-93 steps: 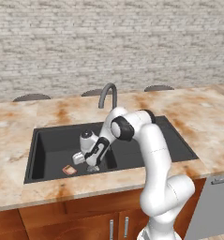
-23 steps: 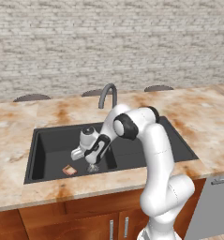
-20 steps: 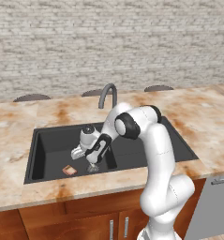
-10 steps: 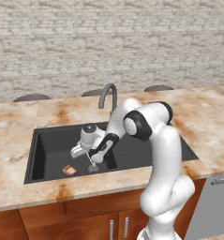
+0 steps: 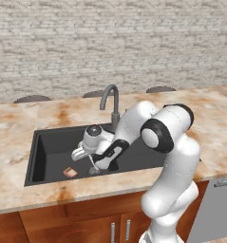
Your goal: Pick up the dish brush and bar soap from the sink, and place them back in the cabinet, and close the cabinet doors.
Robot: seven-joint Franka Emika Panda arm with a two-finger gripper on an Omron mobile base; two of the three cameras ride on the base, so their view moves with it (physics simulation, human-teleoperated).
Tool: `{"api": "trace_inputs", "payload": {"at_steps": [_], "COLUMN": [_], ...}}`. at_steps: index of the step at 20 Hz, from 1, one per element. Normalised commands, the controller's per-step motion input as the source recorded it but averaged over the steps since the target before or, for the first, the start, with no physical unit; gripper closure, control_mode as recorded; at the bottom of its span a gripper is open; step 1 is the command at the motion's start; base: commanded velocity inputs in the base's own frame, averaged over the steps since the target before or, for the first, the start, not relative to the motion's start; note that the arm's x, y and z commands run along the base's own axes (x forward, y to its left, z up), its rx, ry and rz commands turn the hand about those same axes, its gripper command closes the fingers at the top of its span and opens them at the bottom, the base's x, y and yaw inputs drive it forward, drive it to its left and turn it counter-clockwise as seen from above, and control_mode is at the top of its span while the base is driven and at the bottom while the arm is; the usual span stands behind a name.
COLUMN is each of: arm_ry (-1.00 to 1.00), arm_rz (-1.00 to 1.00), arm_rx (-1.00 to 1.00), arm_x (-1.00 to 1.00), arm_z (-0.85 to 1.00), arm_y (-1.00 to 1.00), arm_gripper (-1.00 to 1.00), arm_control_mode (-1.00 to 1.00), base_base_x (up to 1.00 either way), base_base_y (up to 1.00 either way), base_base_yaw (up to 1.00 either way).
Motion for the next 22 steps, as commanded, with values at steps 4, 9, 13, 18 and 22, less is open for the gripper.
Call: {"api": "trace_inputs", "payload": {"at_steps": [4,9,13,18,22], "arm_ry": [0.0,0.0,0.0,0.0,0.0], "arm_rz": [0.0,0.0,0.0,0.0,0.0], "arm_rx": [0.03,0.05,0.06,0.07,0.05], "arm_x": [-0.44,-0.29,-0.08,0.0,-0.15], "arm_z": [0.8,0.87,0.89,0.91,0.83], "arm_y": [0.0,-0.03,-0.06,-0.08,-0.07], "arm_gripper": [1.0,1.0,1.0,1.0,1.0], "arm_control_mode": [-1.0,-1.0,-1.0,-1.0,-1.0], "base_base_x": [0.0,0.0,0.0,0.0,0.0], "base_base_y": [0.0,0.0,0.0,0.0,0.0], "base_base_yaw": [0.0,0.0,0.0,0.0,0.0]}}
